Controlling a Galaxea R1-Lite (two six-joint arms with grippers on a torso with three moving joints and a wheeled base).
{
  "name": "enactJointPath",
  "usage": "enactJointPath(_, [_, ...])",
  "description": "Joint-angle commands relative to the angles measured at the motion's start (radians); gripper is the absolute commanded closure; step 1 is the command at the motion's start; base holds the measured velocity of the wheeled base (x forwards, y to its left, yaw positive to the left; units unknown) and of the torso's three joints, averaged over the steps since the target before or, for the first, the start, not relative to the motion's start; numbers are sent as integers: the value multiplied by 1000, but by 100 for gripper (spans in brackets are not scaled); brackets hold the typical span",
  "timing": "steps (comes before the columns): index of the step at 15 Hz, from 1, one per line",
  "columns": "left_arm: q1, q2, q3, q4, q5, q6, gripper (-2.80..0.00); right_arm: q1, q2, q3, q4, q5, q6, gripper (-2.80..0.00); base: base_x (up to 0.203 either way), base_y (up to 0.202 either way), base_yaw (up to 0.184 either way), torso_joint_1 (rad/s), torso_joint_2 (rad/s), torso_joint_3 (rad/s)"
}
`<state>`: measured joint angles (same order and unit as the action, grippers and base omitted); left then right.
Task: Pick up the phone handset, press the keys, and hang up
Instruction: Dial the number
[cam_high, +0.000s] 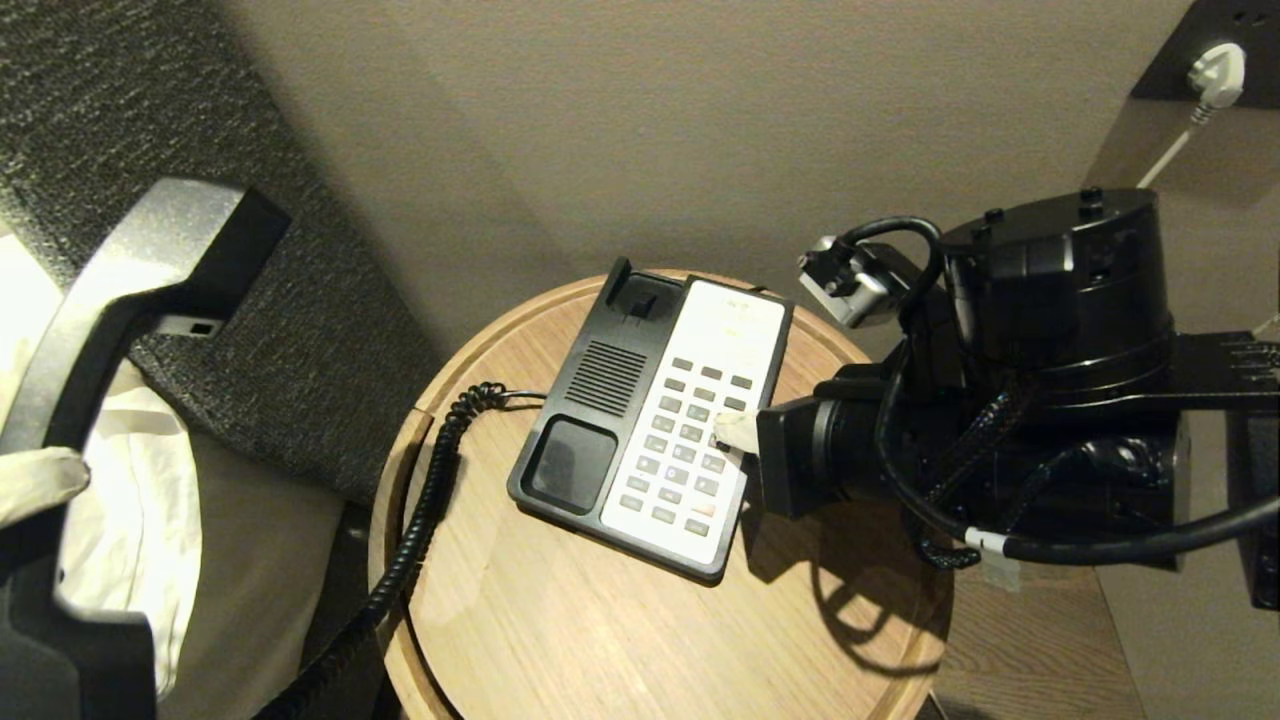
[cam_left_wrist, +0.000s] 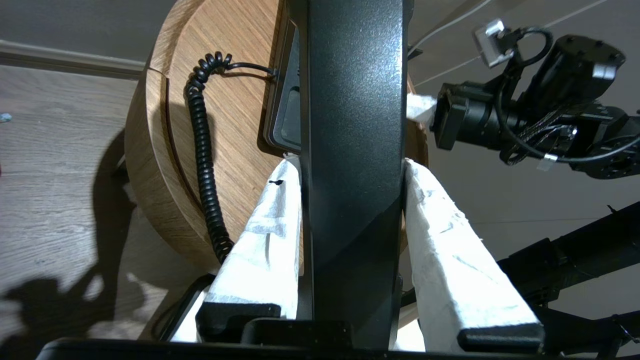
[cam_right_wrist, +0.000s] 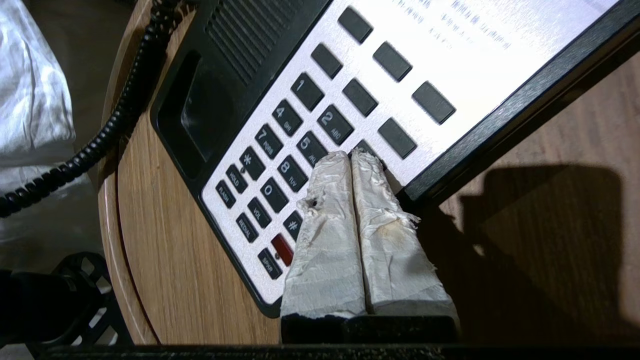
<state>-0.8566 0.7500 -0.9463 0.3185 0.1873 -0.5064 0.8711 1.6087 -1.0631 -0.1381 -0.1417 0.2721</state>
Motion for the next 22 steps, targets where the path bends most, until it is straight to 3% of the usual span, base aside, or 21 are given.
enactJointPath(1, [1,0,2,2,1,-3,0,2,-12,-5,-2,1,7,0,0,0,0,0,0,0])
enactJointPath(22, [1,-17,17,4,1,-18,0,31,-12,21,-3,-1,29,0,0,0,0,0,0,0])
